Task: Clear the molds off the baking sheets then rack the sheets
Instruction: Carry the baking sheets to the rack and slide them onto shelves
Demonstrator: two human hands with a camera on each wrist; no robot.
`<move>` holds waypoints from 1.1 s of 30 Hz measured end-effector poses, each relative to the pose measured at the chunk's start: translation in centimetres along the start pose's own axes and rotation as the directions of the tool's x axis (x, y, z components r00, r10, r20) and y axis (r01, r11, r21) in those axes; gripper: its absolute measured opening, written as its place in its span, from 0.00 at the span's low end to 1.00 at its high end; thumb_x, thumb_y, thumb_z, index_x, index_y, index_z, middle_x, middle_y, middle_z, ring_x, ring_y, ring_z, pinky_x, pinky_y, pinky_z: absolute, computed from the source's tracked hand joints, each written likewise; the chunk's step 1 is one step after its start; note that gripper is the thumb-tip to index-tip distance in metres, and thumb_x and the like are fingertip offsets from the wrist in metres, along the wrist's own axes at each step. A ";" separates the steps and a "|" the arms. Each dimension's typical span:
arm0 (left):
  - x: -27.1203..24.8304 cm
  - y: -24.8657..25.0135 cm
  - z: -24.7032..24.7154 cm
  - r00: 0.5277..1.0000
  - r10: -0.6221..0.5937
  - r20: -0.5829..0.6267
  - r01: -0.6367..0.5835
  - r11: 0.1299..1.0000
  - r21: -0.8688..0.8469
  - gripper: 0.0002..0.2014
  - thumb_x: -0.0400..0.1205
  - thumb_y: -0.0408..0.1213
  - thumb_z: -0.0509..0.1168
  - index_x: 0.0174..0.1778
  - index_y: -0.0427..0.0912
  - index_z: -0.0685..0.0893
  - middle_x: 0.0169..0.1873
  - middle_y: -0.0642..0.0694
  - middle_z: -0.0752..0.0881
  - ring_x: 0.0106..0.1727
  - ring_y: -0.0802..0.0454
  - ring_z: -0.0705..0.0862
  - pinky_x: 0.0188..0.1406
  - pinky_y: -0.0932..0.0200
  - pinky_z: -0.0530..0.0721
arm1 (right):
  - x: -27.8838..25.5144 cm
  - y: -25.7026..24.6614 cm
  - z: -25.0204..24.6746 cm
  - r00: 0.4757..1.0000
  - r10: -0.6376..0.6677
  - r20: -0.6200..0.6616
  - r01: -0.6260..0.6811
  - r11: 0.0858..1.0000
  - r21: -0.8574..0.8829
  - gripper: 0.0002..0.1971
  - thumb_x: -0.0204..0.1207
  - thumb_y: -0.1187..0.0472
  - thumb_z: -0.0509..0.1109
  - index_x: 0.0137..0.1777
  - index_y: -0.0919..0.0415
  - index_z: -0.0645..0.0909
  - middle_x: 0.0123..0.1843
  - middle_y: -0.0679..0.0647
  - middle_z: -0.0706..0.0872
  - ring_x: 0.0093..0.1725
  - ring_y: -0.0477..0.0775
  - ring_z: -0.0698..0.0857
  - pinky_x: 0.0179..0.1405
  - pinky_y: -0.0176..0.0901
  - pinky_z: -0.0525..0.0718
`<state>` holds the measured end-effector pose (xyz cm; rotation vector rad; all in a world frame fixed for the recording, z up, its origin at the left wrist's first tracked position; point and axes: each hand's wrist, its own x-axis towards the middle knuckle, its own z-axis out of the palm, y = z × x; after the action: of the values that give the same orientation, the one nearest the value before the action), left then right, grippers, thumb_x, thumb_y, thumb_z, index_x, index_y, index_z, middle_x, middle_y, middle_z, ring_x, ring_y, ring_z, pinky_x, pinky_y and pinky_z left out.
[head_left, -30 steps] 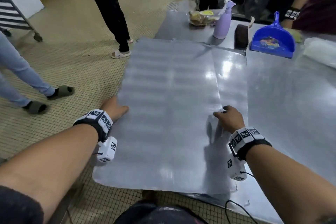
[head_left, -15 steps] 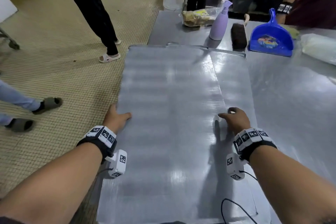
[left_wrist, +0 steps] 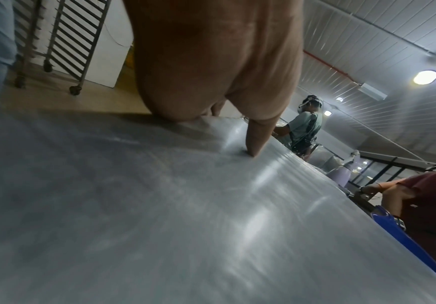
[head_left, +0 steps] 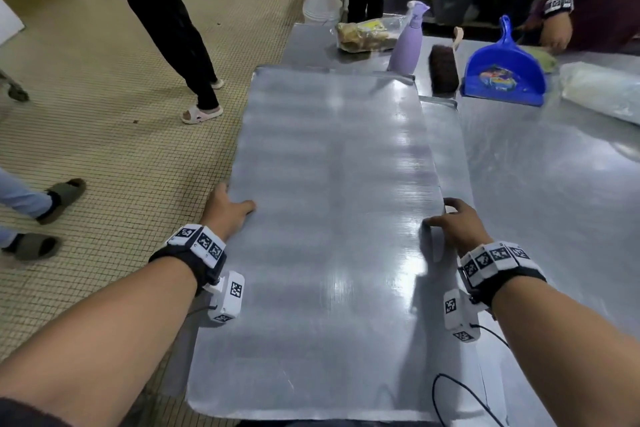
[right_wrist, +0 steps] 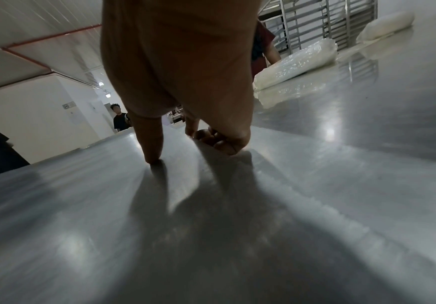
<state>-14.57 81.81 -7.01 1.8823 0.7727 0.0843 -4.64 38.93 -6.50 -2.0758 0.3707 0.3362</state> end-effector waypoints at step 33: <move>1.4 1.3 3.6 0.982 0.033 0.184 -0.091 0.944 0.316 0.09 0.75 0.41 0.77 0.47 0.41 0.92 0.43 0.47 0.93 0.49 0.45 0.90 0.59 0.47 0.87 | 0.1 5.8 -6.3 0.997 -0.057 -0.057 0.046 0.985 -0.165 0.16 0.69 0.64 0.82 0.57 0.53 0.87 0.48 0.49 0.91 0.52 0.54 0.88 0.54 0.45 0.80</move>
<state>-11.45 79.38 -7.94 2.1920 0.6326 -0.1787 -6.22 30.61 -7.92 -2.2565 0.3347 0.2804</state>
